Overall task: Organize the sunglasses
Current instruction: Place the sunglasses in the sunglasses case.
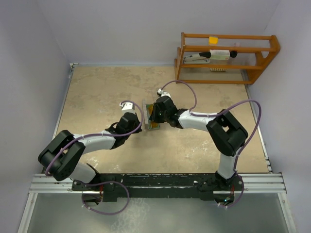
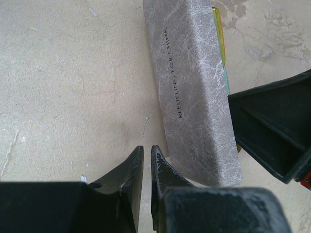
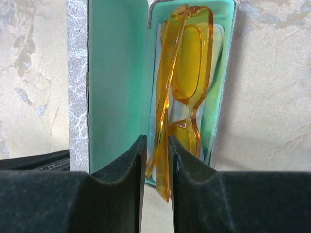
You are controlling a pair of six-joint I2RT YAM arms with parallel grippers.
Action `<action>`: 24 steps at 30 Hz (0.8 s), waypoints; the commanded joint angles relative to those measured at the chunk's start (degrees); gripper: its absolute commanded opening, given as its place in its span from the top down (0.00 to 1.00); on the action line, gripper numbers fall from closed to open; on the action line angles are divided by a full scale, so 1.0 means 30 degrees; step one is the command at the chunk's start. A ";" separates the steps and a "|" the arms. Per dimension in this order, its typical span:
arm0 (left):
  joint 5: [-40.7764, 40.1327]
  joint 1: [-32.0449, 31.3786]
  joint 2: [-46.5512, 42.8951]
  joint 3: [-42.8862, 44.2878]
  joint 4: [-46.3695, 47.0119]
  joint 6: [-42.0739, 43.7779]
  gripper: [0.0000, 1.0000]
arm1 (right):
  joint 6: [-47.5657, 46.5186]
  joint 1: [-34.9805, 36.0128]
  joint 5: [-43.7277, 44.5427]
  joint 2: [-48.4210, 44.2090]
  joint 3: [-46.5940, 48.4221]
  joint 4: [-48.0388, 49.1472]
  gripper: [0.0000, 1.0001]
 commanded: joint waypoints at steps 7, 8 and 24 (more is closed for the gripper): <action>-0.0021 -0.0101 -0.0128 0.0440 0.0619 -0.0172 0.92 | -0.1472 0.0105 0.1689 -0.1902 0.1038 -0.2588 0.70; -0.0020 -0.0083 -0.0141 0.0426 0.0619 -0.0176 0.92 | -0.1591 0.0108 0.1702 -0.1821 0.1221 -0.2767 0.70; -0.0167 -0.0217 -0.0204 0.0491 0.0446 -0.0081 0.92 | -0.1713 0.0118 0.2624 -0.1490 0.1220 -0.3699 0.89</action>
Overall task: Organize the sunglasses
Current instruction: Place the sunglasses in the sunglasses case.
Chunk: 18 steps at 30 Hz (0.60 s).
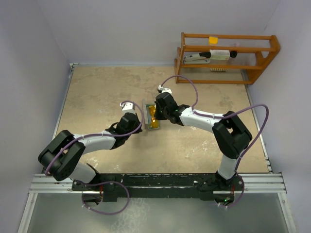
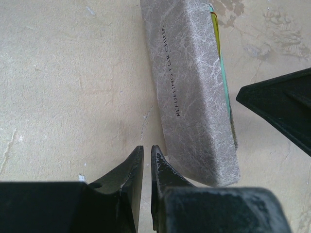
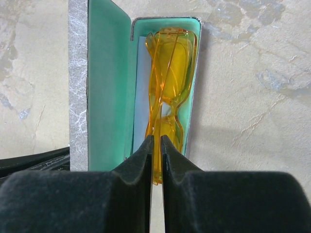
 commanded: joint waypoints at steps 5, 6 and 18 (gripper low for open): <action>-0.0225 -0.0079 -0.0204 0.0571 0.0401 -0.0089 0.92 | 0.0041 0.0108 0.0658 -0.0411 -0.0805 -0.0055 0.97; -0.0225 -0.0093 -0.0210 0.0603 0.0365 -0.0063 0.92 | 0.0042 0.0117 0.0422 -0.0400 -0.0954 -0.0055 0.98; -0.0225 -0.0095 -0.0194 0.0699 0.0210 -0.0013 0.92 | -0.0184 0.0082 -0.0026 0.0753 -0.0615 0.0553 1.00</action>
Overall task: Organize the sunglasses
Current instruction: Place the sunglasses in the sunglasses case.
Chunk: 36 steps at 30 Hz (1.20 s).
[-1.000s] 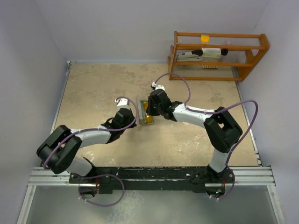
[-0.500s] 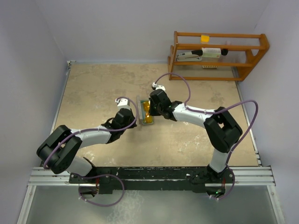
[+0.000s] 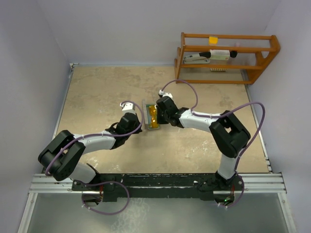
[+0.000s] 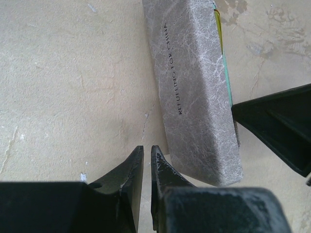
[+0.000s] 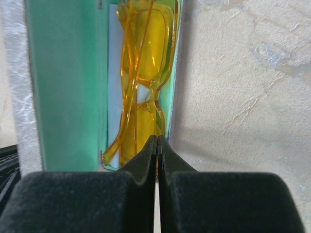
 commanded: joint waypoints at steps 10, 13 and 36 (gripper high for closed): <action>-0.0282 -0.0102 -0.0205 0.0688 0.0281 0.0044 0.92 | -0.0040 0.0091 -0.0107 0.1285 0.0589 0.0613 1.00; -0.0284 -0.0110 -0.0217 0.0660 0.0280 0.0043 0.92 | -0.0028 0.0084 -0.0028 0.1095 0.0591 0.0542 1.00; -0.1905 -0.0094 -0.1217 0.1423 -0.1550 0.0583 0.92 | -0.0704 -0.0379 0.0841 -0.1791 -0.0559 0.0320 1.00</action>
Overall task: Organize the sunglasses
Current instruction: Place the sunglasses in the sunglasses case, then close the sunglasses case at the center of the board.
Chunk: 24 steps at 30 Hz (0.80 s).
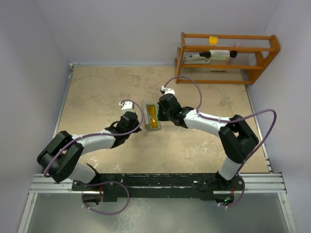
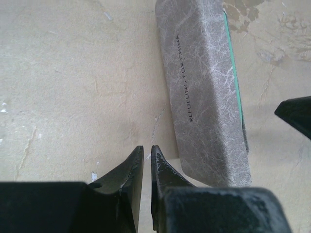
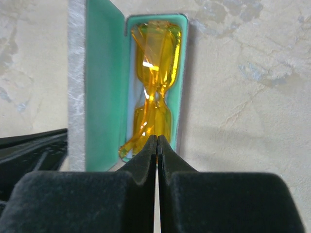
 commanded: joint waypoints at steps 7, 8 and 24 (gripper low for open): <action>-0.1553 -0.0017 -0.1659 0.1891 -0.1580 0.0630 0.84 | -0.0440 -0.0833 0.0113 0.0731 -0.1121 0.1301 1.00; -0.1553 -0.0015 -0.1662 0.2042 -0.1670 0.0639 0.82 | -0.0500 -0.0906 -0.0007 0.0767 -0.1204 0.1494 1.00; -0.0130 0.0015 -0.0426 0.3495 -0.0889 -0.0610 0.62 | -0.0975 -0.1836 -0.2012 0.2272 -0.1598 0.3541 1.00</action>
